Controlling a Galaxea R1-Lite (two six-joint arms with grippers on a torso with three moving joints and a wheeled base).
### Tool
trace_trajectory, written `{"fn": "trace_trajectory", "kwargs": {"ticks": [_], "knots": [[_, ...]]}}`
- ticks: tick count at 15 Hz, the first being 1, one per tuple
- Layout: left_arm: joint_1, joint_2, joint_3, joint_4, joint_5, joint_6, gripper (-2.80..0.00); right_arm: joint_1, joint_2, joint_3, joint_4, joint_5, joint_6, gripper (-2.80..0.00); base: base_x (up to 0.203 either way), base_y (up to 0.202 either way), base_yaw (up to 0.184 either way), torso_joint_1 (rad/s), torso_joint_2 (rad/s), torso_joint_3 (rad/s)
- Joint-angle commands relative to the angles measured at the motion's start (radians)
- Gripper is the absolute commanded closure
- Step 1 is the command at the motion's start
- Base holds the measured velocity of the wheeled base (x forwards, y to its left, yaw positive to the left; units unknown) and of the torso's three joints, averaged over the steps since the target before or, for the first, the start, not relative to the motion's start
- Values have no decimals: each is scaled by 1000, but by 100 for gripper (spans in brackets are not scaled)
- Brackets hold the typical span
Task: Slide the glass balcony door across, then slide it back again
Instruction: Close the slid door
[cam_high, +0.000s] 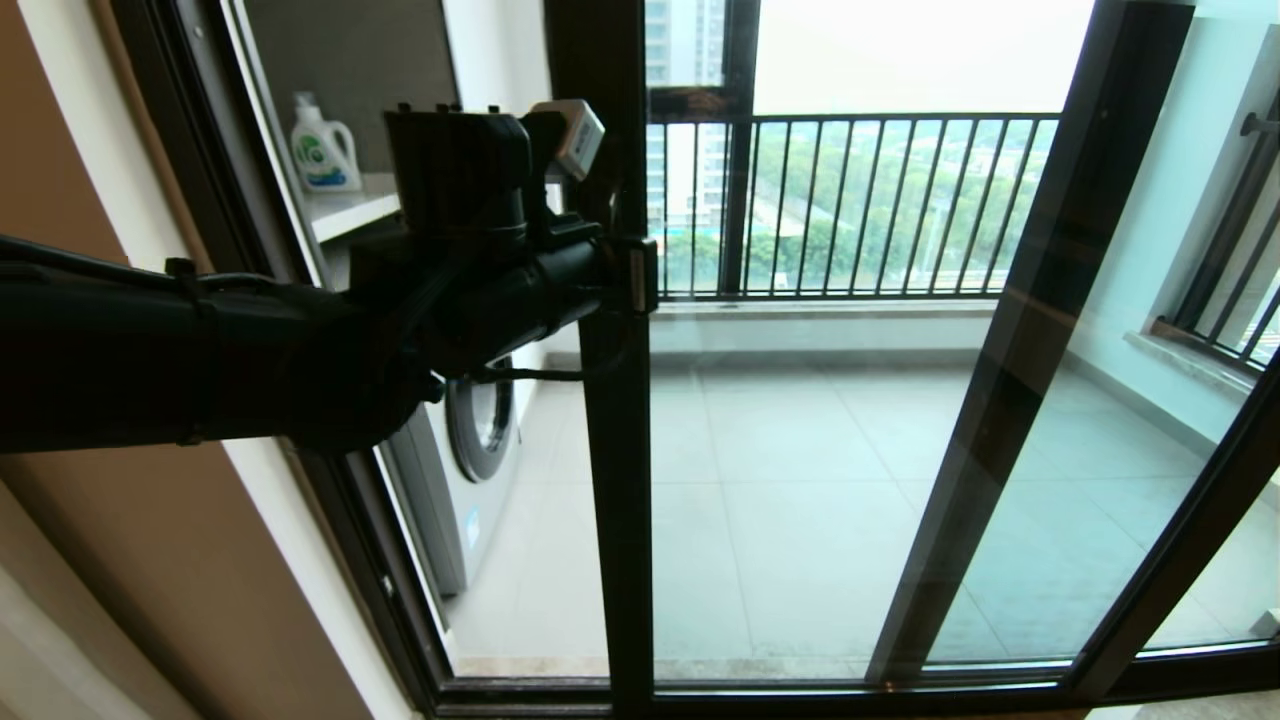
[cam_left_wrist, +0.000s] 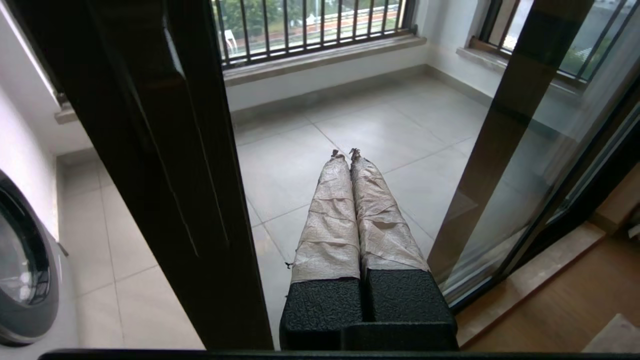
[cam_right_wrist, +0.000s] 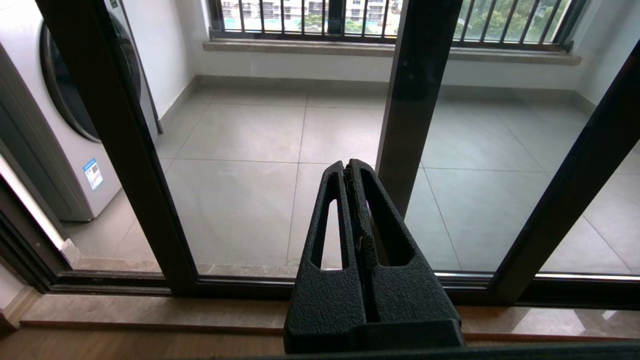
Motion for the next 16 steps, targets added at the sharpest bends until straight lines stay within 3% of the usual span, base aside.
{"fn": "trace_trajectory", "kwargs": {"ticks": [1, 4, 9, 14, 16], "knots": [[-15, 57, -71, -1, 2, 1, 0, 0, 0, 9, 0, 1, 0, 0, 0, 0, 0, 0, 0, 0], [-16, 146, -189, 6, 25, 7, 0, 0, 0, 9, 0, 1, 0, 0, 0, 0, 0, 0, 0, 0], [-14, 263, -305, -3, 129, 47, 0, 0, 0, 9, 0, 1, 0, 0, 0, 0, 0, 0, 0, 0], [5, 266, -336, -3, 229, 50, 0, 0, 0, 9, 0, 1, 0, 0, 0, 0, 0, 0, 0, 0], [30, 261, -337, -4, 256, 90, 0, 0, 0, 9, 0, 1, 0, 0, 0, 0, 0, 0, 0, 0]]}}
